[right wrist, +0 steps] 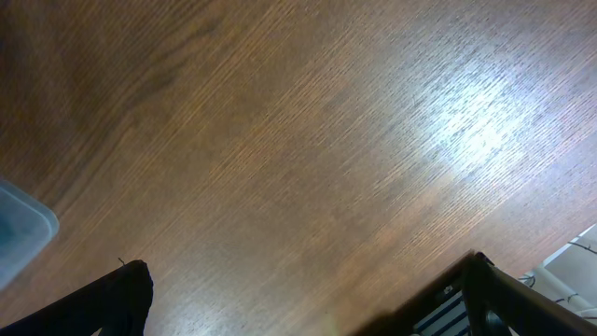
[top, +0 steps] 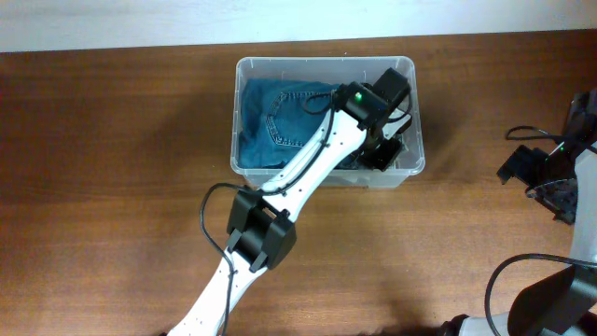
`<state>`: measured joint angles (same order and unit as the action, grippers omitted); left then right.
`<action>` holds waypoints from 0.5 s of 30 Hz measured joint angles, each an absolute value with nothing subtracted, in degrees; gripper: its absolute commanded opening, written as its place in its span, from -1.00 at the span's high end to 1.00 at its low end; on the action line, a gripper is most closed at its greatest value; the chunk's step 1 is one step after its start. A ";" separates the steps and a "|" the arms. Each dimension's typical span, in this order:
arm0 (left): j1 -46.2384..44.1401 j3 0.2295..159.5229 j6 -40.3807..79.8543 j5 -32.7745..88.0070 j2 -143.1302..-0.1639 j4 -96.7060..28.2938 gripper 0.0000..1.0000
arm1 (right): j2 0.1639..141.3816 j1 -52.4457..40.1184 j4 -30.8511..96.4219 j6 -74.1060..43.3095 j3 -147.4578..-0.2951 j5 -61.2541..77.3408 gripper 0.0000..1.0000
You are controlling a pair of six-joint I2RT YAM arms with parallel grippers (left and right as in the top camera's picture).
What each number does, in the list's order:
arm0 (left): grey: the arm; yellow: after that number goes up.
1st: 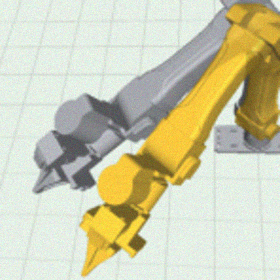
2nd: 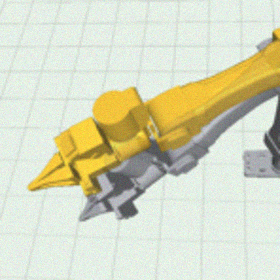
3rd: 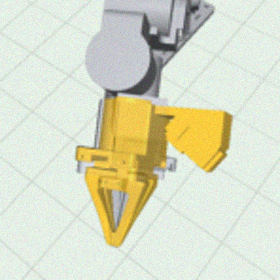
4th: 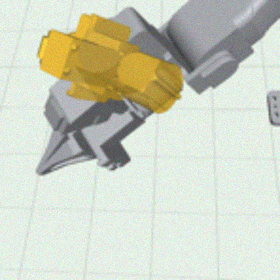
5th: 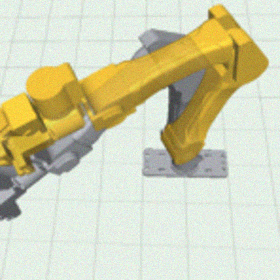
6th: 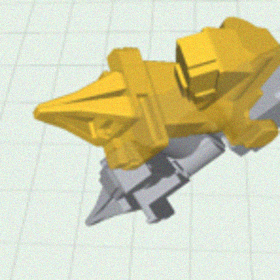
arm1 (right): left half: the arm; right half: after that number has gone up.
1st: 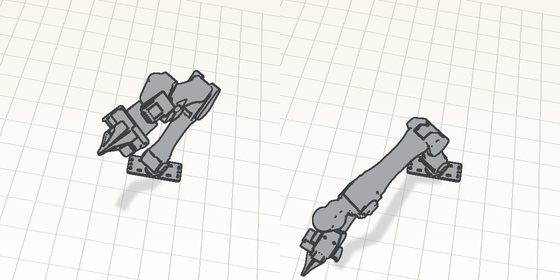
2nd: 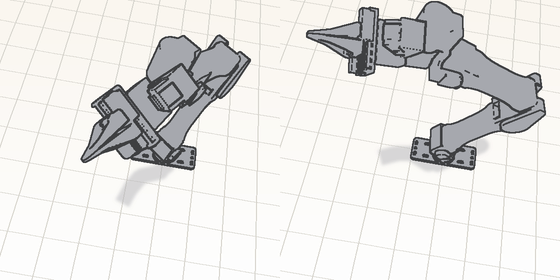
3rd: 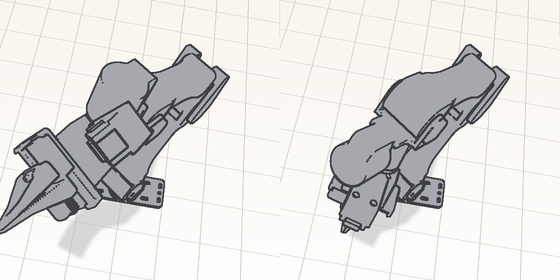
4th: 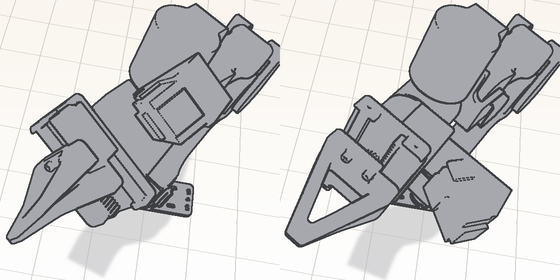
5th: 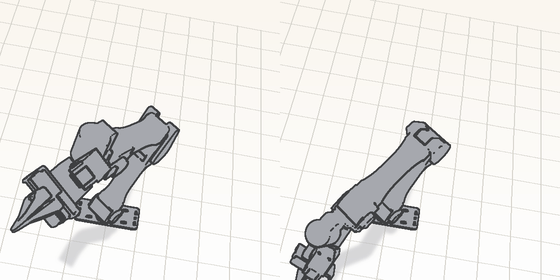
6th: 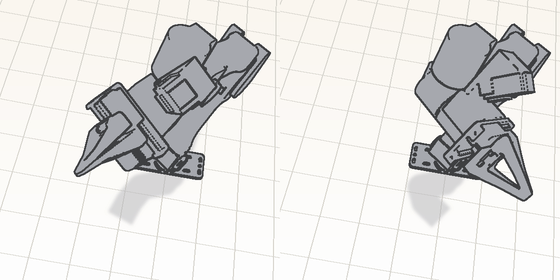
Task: Pack container
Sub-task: 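Push the jeans' right edge down into the container with the left gripper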
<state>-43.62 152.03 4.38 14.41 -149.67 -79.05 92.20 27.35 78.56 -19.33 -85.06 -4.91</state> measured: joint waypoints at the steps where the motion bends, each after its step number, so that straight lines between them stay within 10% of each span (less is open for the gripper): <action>1: -43.46 152.03 4.36 14.63 -150.08 -78.76 0.99 | 92.20 27.35 78.56 -19.38 -85.06 -4.91 -0.97; 15: -42.00 169.64 4.01 8.51 -150.89 -77.30 0.99 | 92.20 27.35 78.56 -19.35 -85.06 -4.91 -0.97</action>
<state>-42.00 169.64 4.01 8.51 -150.89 -77.30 92.20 27.35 78.56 -19.35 -85.06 -4.91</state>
